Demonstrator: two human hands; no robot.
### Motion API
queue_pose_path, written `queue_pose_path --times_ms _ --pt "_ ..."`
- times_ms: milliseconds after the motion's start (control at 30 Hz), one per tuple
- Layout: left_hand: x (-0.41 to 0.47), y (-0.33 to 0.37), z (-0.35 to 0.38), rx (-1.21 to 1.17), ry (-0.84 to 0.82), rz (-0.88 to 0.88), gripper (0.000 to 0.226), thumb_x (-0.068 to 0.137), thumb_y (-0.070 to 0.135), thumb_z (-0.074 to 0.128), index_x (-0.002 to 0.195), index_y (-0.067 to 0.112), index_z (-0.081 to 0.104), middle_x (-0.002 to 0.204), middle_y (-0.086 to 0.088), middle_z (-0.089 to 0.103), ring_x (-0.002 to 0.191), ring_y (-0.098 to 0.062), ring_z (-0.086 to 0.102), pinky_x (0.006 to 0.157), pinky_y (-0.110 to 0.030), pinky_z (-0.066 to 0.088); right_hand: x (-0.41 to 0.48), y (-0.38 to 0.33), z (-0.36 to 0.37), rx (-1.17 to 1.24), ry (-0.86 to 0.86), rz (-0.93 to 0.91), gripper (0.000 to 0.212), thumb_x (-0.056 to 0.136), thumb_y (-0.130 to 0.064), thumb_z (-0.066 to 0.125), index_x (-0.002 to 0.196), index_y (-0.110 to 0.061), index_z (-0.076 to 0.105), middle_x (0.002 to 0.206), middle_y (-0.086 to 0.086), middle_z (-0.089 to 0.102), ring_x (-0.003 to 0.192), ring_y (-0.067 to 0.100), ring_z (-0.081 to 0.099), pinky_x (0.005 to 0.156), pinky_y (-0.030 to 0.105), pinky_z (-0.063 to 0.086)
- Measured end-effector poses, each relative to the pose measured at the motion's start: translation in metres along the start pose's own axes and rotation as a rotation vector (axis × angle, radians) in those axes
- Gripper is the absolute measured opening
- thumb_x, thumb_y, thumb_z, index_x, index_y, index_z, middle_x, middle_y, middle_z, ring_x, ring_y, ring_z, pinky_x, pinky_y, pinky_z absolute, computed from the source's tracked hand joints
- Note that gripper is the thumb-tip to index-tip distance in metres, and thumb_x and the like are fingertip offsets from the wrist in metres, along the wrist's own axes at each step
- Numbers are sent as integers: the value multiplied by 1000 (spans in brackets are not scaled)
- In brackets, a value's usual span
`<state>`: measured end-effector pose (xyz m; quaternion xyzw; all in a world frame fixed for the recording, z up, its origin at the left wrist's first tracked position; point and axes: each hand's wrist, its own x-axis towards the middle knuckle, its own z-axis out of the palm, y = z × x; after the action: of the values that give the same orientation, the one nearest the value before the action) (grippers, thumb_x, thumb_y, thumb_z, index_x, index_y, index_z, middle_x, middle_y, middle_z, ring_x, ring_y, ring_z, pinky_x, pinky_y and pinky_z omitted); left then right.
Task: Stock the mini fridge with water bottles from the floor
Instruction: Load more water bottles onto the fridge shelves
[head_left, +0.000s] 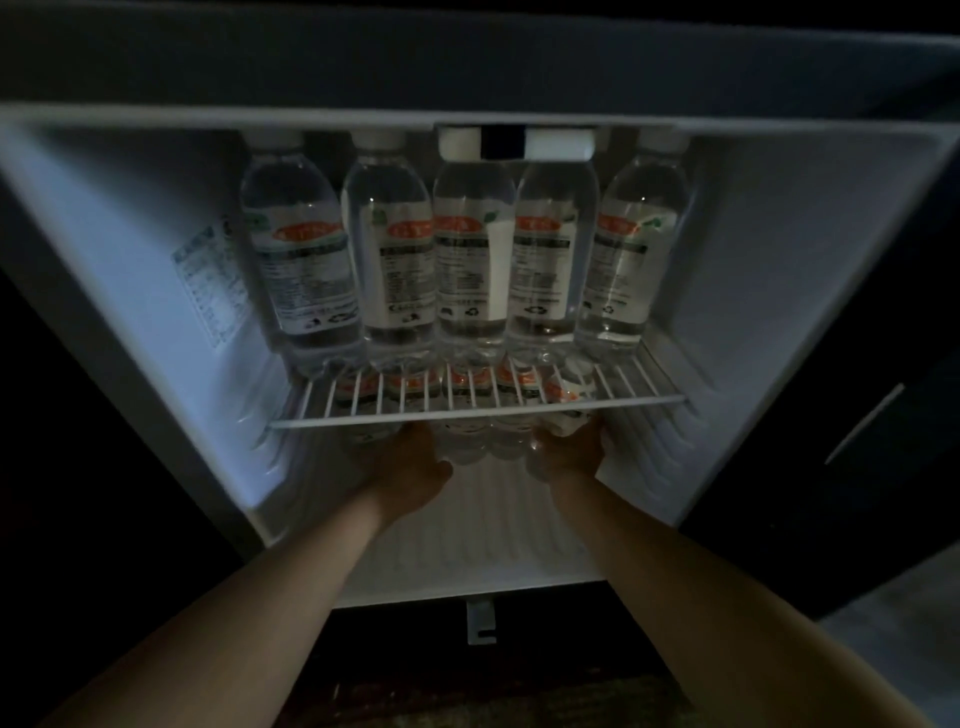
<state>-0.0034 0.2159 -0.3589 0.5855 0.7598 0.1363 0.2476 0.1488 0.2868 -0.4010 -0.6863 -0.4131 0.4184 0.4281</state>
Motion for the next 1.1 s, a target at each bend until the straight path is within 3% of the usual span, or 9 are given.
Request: queue_pose_path --times_ms 133,367,500,667,800,933,1033,1100 --pt "4 2 0 -18 -26 11 58 90 17 52 143 8 29 145 -14 39 132 -28 40 102 -29 36 -7 10 1 -89 11 -40 63 84 -7 62 139 -10 31 128 19 54 114 34 55 87 30 43" --pt "7 -8 -4 -18 28 13 48 90 14 51 136 5 42 142 -15 45 132 -28 43 104 -30 38 1 3 10 -11 45 56 78 85 -8 62 147 -19 17 140 18 44 126 33 47 96 35 43" --pt "8 -13 1 -44 42 3 61 89 13 51 145 9 26 152 -13 29 138 -28 34 108 -30 33 9 8 7 -22 42 -14 80 81 -12 68 146 -21 22 140 16 46 127 32 47 98 34 42" --pt "12 -17 4 -99 40 8 67 88 10 52 147 10 21 153 -13 26 137 -28 35 107 -30 36 18 8 14 33 4 -22 68 88 -17 60 146 -16 24 141 16 46 129 32 45 104 36 38" --pt "13 -22 7 -166 45 0 68 87 6 53 147 12 21 151 -12 31 134 -29 40 102 -30 39 4 14 21 161 107 17 47 92 -8 51 138 -5 38 139 15 47 127 30 47 97 24 37" --pt "14 -26 6 -154 56 4 67 85 5 53 146 9 24 148 -14 37 133 -29 40 107 -33 37 -6 22 29 101 193 -40 48 90 -1 51 137 -4 40 140 17 46 129 29 44 103 28 34" --pt "14 -28 5 -121 55 12 66 84 6 53 145 8 27 146 -15 39 133 -29 42 108 -34 38 1 17 25 90 200 -2 38 96 -4 40 133 -1 45 136 18 50 125 31 48 91 23 34" --pt "14 -29 4 -98 43 4 66 84 4 53 145 7 28 146 -16 39 132 -31 43 106 -34 39 2 13 21 26 191 1 38 97 -5 35 135 -2 43 138 18 49 125 31 47 91 25 32"
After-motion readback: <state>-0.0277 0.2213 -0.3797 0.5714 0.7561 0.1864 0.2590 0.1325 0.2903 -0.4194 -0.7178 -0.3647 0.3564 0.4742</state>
